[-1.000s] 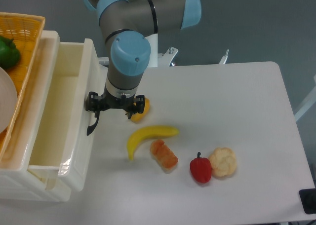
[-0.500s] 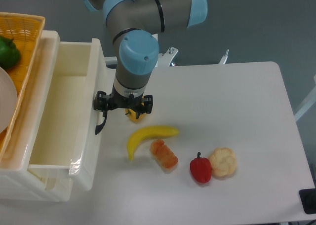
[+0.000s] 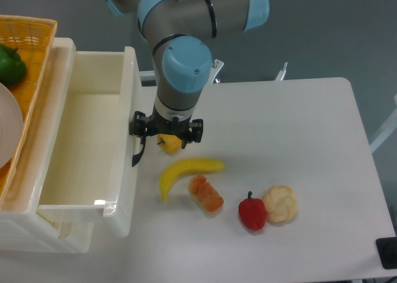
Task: Slide the top white drawer open
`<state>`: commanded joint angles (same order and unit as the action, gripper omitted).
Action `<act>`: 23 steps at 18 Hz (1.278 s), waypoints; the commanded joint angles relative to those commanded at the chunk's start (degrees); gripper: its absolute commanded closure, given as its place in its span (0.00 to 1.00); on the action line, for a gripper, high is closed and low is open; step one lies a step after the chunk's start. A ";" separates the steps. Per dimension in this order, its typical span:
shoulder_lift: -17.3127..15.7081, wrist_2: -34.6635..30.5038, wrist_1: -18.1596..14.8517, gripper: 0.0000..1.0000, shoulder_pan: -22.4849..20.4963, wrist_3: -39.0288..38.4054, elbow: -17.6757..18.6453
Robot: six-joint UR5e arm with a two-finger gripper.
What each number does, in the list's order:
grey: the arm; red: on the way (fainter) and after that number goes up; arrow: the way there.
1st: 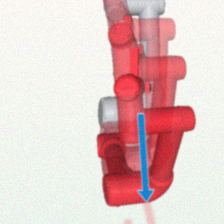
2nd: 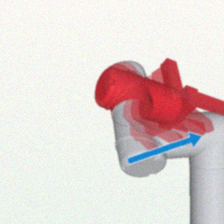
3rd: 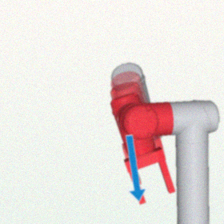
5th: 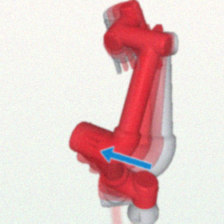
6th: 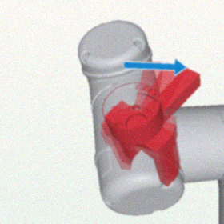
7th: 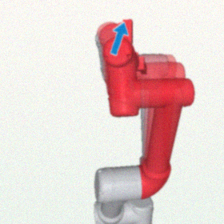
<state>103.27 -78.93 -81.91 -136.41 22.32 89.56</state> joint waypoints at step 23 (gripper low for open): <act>0.97 5.00 -0.09 0.00 -2.99 -0.17 0.17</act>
<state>104.24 -73.92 -82.00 -139.39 22.15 89.74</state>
